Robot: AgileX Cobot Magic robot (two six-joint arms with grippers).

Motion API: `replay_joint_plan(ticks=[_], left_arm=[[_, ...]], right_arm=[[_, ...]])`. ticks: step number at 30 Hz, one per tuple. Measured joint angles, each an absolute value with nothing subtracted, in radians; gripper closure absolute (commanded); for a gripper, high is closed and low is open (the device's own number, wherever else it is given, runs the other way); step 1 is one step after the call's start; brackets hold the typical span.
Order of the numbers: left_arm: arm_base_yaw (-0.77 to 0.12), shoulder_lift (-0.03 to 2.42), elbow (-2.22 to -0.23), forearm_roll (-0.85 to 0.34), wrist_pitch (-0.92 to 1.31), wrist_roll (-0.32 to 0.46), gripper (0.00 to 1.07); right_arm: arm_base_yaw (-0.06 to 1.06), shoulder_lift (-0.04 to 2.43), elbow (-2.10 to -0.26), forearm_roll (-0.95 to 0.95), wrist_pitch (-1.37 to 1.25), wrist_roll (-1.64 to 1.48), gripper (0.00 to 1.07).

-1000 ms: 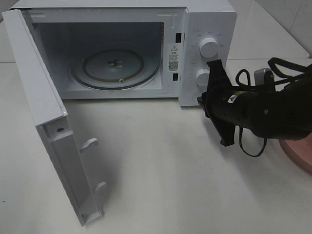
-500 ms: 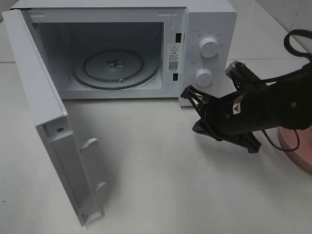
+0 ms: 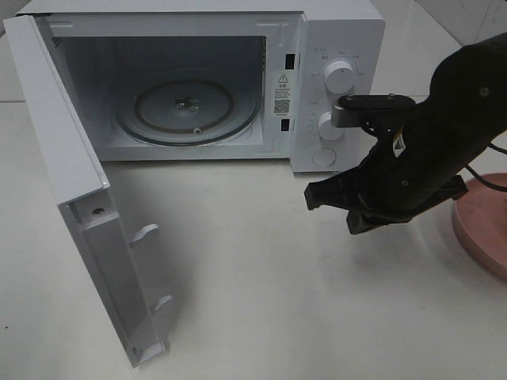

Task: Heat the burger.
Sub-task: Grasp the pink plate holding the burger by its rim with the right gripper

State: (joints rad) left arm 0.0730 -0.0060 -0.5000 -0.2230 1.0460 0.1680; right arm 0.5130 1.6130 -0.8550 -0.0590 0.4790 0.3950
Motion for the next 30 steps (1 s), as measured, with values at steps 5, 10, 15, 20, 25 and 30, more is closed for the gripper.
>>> replay_joint_plan(ticks=[5, 10, 15, 20, 25, 30], left_arm=[[0.073, -0.006, -0.500, -0.223, 1.046, 0.168, 0.06], [0.073, -0.006, -0.500, -0.223, 1.046, 0.168, 0.06], [0.073, -0.006, -0.500, -0.223, 1.046, 0.168, 0.06], [0.073, -0.006, -0.500, -0.223, 1.046, 0.168, 0.06], [0.073, -0.006, -0.500, -0.223, 1.046, 0.168, 0.06], [0.073, -0.006, -0.500, -0.223, 1.046, 0.168, 0.06]], right_arm=[[0.513, 1.613, -0.883, -0.066, 0.616, 0.281, 0.96], [0.494, 1.601, -0.918, -0.071, 0.706, 0.246, 0.85], [0.437, 1.571, -0.931, -0.072, 0.764, 0.162, 0.60], [0.384, 1.536, -0.931, -0.079, 0.781, 0.111, 0.35], [0.302, 1.509, -0.933, -0.141, 0.784, 0.071, 0.08], [0.253, 1.509, -0.933, -0.159, 0.783, 0.062, 0.09]])
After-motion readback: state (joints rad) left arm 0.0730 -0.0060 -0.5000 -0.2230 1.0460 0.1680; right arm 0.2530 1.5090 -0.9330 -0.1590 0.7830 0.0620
